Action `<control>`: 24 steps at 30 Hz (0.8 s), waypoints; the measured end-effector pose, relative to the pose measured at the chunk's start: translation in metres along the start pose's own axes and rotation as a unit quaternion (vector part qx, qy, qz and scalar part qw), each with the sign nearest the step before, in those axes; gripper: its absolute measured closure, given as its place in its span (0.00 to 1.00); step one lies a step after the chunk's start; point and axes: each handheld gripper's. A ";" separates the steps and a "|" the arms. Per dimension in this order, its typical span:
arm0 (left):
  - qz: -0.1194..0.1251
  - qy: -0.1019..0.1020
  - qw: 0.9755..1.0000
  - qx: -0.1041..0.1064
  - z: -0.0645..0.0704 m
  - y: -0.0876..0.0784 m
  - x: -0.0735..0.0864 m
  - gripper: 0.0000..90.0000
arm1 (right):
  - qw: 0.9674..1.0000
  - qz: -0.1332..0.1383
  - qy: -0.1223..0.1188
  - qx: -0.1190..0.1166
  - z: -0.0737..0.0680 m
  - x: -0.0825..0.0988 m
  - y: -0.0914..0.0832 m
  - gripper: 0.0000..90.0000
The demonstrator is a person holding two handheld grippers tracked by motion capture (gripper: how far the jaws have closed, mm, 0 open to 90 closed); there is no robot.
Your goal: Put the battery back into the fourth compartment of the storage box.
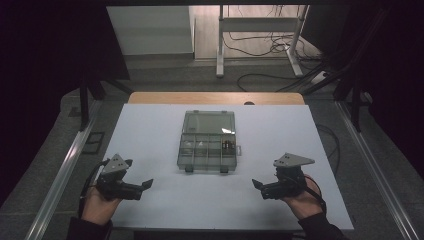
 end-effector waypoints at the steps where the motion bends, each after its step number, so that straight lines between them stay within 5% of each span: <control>1: 0.000 0.000 1.000 -0.001 0.000 0.000 0.000 0.01 | 1.000 0.001 0.000 -0.001 0.001 0.001 -0.001 0.00; 10: 0.002 0.004 1.000 -0.006 0.000 0.000 0.001 0.00 | 1.000 0.007 0.005 0.006 0.002 0.008 -0.009 0.00; 24: 0.000 0.013 1.000 -0.010 0.000 0.001 0.001 0.00 | 0.999 -0.024 -0.003 0.021 0.005 0.020 -0.006 0.00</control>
Point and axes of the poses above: each handheld gripper's, and its own axes: y roughly forward along the jaws, x roughly out of its underside, z roughly to its right, and after that the axes turned 1 degree about x, right-handed
